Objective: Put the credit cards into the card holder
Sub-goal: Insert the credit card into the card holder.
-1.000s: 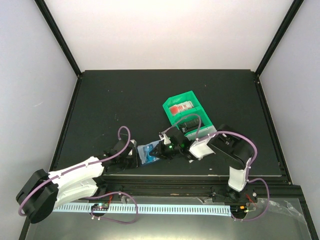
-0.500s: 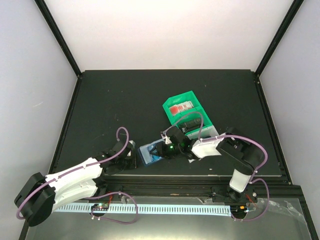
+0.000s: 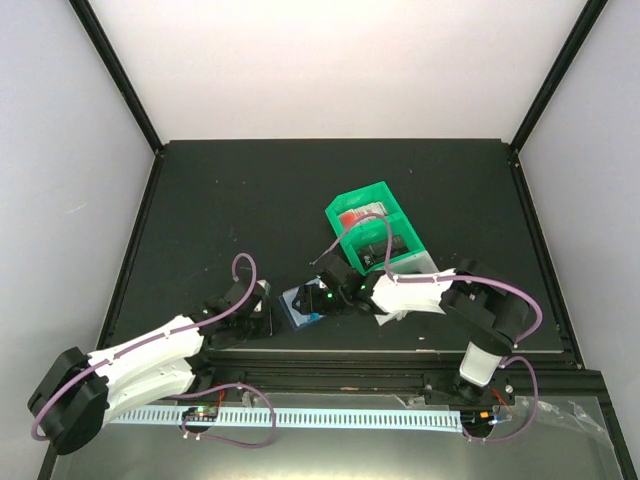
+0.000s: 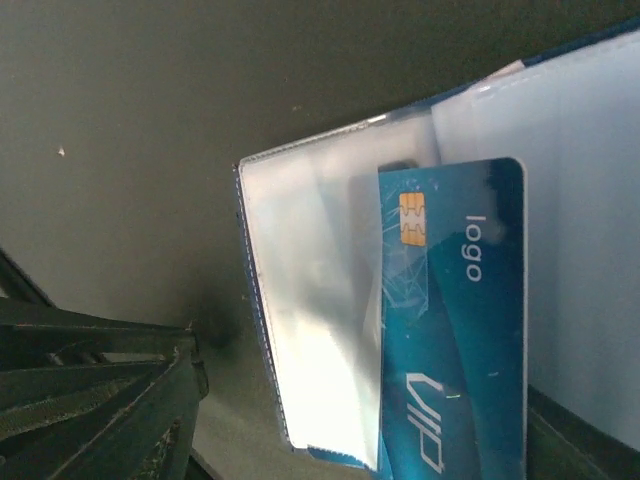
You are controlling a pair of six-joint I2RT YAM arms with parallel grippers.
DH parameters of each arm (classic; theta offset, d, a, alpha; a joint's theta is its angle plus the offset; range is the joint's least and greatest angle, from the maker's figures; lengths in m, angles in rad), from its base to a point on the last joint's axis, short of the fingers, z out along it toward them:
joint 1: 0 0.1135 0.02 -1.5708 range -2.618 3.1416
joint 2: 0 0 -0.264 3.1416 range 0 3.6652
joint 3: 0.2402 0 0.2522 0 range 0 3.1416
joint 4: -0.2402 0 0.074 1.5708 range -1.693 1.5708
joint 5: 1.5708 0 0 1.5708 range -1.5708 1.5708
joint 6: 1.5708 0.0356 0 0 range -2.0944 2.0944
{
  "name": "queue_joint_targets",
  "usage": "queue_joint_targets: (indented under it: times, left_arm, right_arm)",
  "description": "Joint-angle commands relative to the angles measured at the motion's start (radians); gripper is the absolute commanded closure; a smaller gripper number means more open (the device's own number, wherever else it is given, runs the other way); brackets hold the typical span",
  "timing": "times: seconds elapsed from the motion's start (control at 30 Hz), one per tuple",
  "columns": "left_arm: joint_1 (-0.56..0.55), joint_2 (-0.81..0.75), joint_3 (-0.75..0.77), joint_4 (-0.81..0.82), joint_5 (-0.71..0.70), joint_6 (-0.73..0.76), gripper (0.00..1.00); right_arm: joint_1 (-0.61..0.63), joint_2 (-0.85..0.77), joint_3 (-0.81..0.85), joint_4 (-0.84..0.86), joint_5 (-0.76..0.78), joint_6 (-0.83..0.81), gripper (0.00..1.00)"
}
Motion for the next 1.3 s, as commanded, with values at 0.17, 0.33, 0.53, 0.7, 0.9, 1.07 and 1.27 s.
queue_joint_targets:
  times: [0.17, 0.33, 0.53, 0.7, 0.9, 1.07, 1.27]
  left_arm:
    - [-0.003, -0.017, 0.036, -0.011, -0.003, 0.015, 0.77]
    - [-0.005, -0.018, 0.035, -0.002, 0.005, 0.015, 0.74]
    - [-0.003, -0.021, 0.034, 0.007, 0.013, 0.013, 0.71]
    - [-0.004, -0.012, 0.030, 0.029, 0.024, 0.011, 0.69]
    - [-0.004, 0.010, 0.026, 0.081, 0.032, 0.008, 0.71]
    - [-0.003, 0.066, 0.028, 0.106, 0.030, 0.009, 0.76]
    - [-0.004, 0.112, 0.028, 0.119, 0.040, 0.014, 0.78]
  right_arm:
    - [0.024, -0.068, 0.007, -0.140, 0.186, -0.022, 0.27]
    - [0.025, -0.077, 0.015, -0.173, 0.225, -0.028, 0.28]
    - [0.027, -0.071, 0.014, -0.192, 0.252, -0.043, 0.28]
    - [0.027, -0.047, 0.033, -0.198, 0.251, -0.090, 0.29]
    - [0.027, -0.006, 0.041, -0.150, 0.164, -0.133, 0.32]
    - [0.028, -0.010, 0.029, -0.101, 0.116, -0.141, 0.33]
    - [0.028, -0.003, 0.018, -0.043, 0.063, -0.126, 0.34]
